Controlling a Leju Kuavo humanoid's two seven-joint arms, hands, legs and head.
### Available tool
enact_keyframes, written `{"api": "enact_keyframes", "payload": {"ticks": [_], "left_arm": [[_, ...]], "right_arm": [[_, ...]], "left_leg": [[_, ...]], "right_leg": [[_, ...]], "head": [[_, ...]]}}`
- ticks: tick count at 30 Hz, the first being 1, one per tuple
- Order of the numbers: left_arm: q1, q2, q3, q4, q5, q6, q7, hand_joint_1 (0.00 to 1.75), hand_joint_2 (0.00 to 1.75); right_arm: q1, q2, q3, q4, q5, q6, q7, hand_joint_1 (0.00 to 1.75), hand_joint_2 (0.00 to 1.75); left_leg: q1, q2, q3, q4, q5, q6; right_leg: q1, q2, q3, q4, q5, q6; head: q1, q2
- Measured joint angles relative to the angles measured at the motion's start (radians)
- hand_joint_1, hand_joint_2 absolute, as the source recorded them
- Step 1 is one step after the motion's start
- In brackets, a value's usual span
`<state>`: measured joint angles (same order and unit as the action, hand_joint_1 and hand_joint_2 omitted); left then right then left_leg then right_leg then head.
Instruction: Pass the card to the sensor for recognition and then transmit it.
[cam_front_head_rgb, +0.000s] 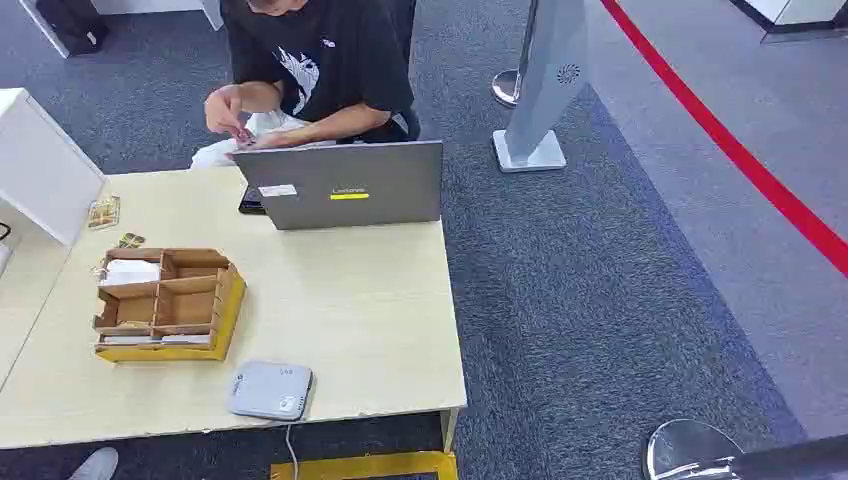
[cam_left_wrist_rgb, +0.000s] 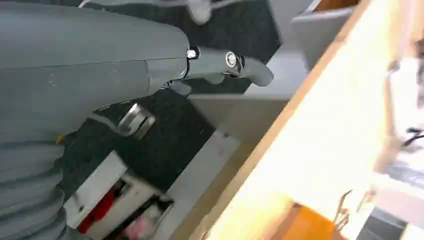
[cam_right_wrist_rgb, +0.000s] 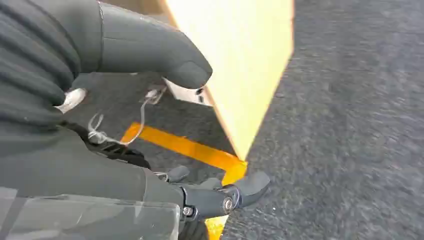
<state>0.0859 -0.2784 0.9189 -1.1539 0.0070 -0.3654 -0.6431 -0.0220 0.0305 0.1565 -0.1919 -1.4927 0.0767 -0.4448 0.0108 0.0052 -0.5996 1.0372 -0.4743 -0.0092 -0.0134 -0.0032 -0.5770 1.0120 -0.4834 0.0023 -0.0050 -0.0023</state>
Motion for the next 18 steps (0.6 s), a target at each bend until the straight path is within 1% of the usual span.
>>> {"api": "enact_keyframes", "payload": {"ticks": [5,7,8,9,10,11,12,13,14,15,16,18], "left_arm": [[0.014,-0.01,0.088,-0.067,-0.079,-0.035,-0.024,0.0,1.75],[0.017,-0.012,0.108,-0.083,-0.082,-0.038,-0.028,0.0,1.75],[0.017,-0.012,0.114,-0.094,-0.057,-0.034,-0.036,0.0,1.75],[0.023,-0.012,0.115,-0.122,-0.024,-0.01,-0.045,0.0,1.75],[0.041,-0.012,0.098,-0.187,-0.008,0.052,-0.043,0.0,1.75],[0.065,-0.015,0.064,-0.267,-0.022,0.128,-0.013,0.0,1.75],[0.094,-0.018,0.005,-0.374,-0.079,0.229,0.051,0.0,1.75],[0.109,-0.019,-0.053,-0.465,-0.162,0.304,0.104,0.0,1.75],[0.107,-0.019,-0.123,-0.555,-0.266,0.361,0.159,0.0,1.75],[0.101,-0.016,-0.182,-0.619,-0.33,0.387,0.19,0.0,1.75],[0.098,-0.015,-0.235,-0.678,-0.366,0.4,0.206,0.0,1.75],[0.094,-0.01,-0.297,-0.745,-0.377,0.414,0.206,0.0,1.75]], "right_arm": [[0.0,0.005,-0.036,0.004,-0.038,0.014,-0.035,0.0,1.75],[-0.002,0.005,-0.044,0.004,-0.026,0.018,-0.051,0.0,1.75],[-0.006,0.004,-0.036,0.005,0.017,0.03,-0.101,0.0,1.75],[-0.011,-0.003,-0.012,0.005,0.095,0.04,-0.161,0.0,1.75],[-0.024,-0.01,0.023,0.006,0.18,0.04,-0.195,0.0,1.75],[-0.04,-0.018,0.048,0.006,0.224,0.033,-0.197,0.0,1.75],[-0.058,-0.024,0.067,0.006,0.254,0.027,-0.198,0.0,1.75],[-0.072,-0.027,0.079,0.006,0.271,0.029,-0.198,0.0,1.75],[-0.085,-0.03,0.088,0.006,0.283,0.03,-0.199,0.0,1.75],[-0.1,-0.032,0.097,0.006,0.292,0.03,-0.199,0.0,1.75],[-0.113,-0.032,0.105,0.005,0.299,0.03,-0.199,0.0,1.75],[-0.125,-0.032,0.117,0.005,0.305,0.032,-0.203,0.0,1.75]], "left_leg": [[0.0,0.0,0.0,0.0,0.0,0.0],[0.0,0.0,0.0,0.0,0.0,0.0],[0.0,0.0,0.0,0.0,0.0,0.0],[0.001,0.0,-0.001,0.0,0.001,-0.001],[0.002,0.002,0.0,0.0,0.0,-0.001],[0.002,0.004,0.001,0.0,0.0,-0.001],[0.001,0.003,0.002,0.001,0.001,-0.001],[0.001,0.001,0.001,0.002,0.003,0.002],[0.001,-0.005,-0.002,0.002,0.004,0.002],[0.001,-0.01,-0.002,0.002,0.005,0.002],[0.0,-0.009,-0.002,0.002,0.005,0.002],[0.001,-0.004,-0.001,0.002,0.005,0.002]], "right_leg": [[0.0,0.0,0.0,0.0,0.0,0.0],[0.0,0.0,0.0,0.0,0.0,0.0],[0.0,0.0,0.0,0.0,0.0,0.0],[0.0,0.0,0.0,0.001,0.0,-0.001],[0.001,0.002,-0.001,0.0,0.001,-0.001],[0.001,0.003,-0.001,0.0,0.002,-0.002],[0.001,0.003,-0.004,0.0,0.002,-0.002],[0.001,0.001,-0.004,0.0,0.002,0.0],[0.001,-0.005,-0.004,0.0,0.001,0.001],[0.001,-0.01,-0.002,0.0,0.001,0.001],[0.001,-0.01,0.0,0.0,0.001,0.001],[0.001,-0.006,0.002,0.0,0.004,-0.002]], "head": [[0.0,0.0],[0.0,0.0],[0.0,0.0],[0.0,0.0],[0.0,0.0],[0.001,0.0],[-0.002,0.0],[-0.004,0.0],[-0.002,0.0],[0.005,0.0],[0.007,0.0],[0.004,0.0]]}}
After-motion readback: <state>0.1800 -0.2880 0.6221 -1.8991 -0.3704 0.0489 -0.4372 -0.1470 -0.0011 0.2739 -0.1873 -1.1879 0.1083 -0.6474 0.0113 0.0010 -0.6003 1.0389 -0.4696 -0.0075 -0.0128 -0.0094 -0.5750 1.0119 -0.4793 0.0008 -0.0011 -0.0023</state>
